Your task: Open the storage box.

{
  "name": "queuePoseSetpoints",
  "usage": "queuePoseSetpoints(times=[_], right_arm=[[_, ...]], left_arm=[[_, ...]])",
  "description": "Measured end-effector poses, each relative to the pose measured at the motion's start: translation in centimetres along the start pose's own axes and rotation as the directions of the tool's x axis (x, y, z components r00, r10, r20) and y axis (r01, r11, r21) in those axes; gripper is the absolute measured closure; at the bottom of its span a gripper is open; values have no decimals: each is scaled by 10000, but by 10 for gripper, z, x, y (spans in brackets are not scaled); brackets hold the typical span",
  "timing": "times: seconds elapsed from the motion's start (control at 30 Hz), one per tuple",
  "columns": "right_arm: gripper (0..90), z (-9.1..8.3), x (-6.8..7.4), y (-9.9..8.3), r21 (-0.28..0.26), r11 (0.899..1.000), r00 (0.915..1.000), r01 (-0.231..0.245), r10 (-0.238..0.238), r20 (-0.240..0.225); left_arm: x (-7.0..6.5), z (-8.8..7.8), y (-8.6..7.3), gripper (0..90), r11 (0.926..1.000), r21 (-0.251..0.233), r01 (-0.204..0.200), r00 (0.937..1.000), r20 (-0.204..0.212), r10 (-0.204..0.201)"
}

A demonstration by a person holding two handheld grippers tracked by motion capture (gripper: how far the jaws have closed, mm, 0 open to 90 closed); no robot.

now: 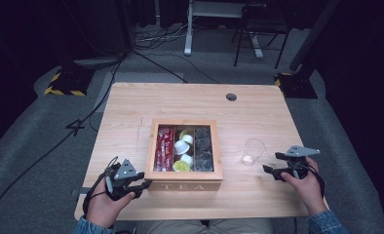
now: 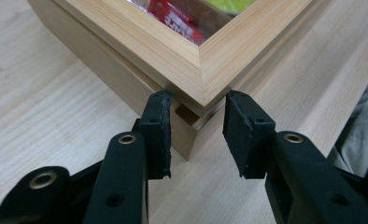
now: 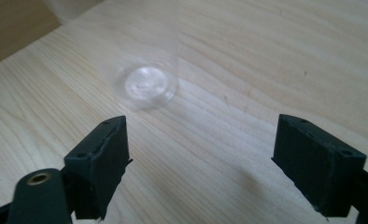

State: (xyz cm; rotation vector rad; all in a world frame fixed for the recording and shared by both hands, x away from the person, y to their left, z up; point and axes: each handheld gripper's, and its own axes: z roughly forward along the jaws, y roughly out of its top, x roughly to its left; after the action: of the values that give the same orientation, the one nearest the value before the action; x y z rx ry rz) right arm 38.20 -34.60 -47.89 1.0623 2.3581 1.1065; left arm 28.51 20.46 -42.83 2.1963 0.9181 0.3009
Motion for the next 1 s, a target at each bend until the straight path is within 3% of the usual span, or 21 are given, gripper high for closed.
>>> queuePoseSetpoints(times=[0.17,0.33,0.47,0.53,0.67,0.8,0.83,1.0], right_arm=[[192,-10,7,9,-354,9994,9995,-21,11,-301],[210,-27,23,27,-994,9950,9972,54,-128,-741],[216,-32,32,37,-1198,9927,9946,117,-238,-1005],[219,-33,38,44,-1304,9915,9894,-21,-169,-1441],[218,-34,54,60,-1560,9877,9785,140,-456,-2010],[210,-26,74,81,-1706,9827,9629,727,-1137,-2448],[210,-26,74,81,-1706,9827,9629,727,-1137,-2448],[245,-18,92,101,-1989,9728,9444,1187,-1725,-2800]], left_arm=[[3,-7,4,622,9985,-542,120,9998,-155,-129],[5,-11,8,623,9967,-809,102,9997,-219,-120],[6,-14,13,626,9947,-1031,51,9996,-275,-80],[7,-15,15,625,9946,-1039,-67,9995,-321,34],[9,-17,18,626,9916,-1291,-18,9994,-345,-27],[11,-18,21,638,9870,-1604,91,9993,-342,-147],[11,-19,22,638,9871,-1603,57,9993,-366,-117],[14,-20,24,639,9851,-1716,85,9993,-342,-146]])
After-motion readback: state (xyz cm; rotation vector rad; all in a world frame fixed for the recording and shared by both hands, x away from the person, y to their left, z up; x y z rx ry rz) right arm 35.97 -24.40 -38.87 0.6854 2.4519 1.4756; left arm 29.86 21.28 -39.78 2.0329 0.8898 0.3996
